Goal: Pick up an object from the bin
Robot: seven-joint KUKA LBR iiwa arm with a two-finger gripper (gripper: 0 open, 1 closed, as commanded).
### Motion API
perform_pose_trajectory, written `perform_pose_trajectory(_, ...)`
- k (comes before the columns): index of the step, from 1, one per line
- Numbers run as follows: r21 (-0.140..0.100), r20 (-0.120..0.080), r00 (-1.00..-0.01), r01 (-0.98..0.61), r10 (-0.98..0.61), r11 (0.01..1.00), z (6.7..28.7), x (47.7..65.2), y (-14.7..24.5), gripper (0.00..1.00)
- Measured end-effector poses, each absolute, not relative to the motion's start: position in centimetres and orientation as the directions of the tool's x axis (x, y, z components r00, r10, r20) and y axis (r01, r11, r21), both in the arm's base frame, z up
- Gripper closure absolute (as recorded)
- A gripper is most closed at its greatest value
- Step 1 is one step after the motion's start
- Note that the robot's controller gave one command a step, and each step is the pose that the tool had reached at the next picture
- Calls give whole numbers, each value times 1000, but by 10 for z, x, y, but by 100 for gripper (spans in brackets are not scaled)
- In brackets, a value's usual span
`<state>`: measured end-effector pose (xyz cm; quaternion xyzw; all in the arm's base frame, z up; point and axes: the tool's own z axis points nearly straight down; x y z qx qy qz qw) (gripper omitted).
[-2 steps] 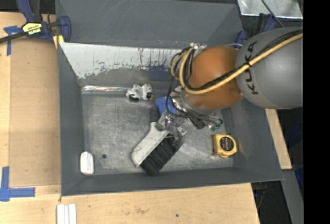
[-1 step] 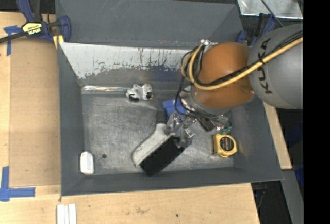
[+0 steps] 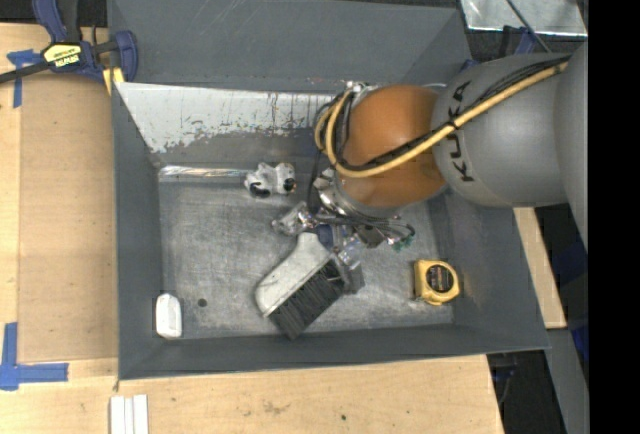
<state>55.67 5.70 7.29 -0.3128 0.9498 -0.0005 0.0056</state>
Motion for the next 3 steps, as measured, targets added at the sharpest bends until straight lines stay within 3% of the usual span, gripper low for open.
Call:
perform_pose_trajectory(1, -5, -18, -807, -591, -591, 807, 76, 558, 58, 100)
perform_pose_trajectory(3, -3, -15, -803, -596, -596, 803, 75, 559, 58, 100)
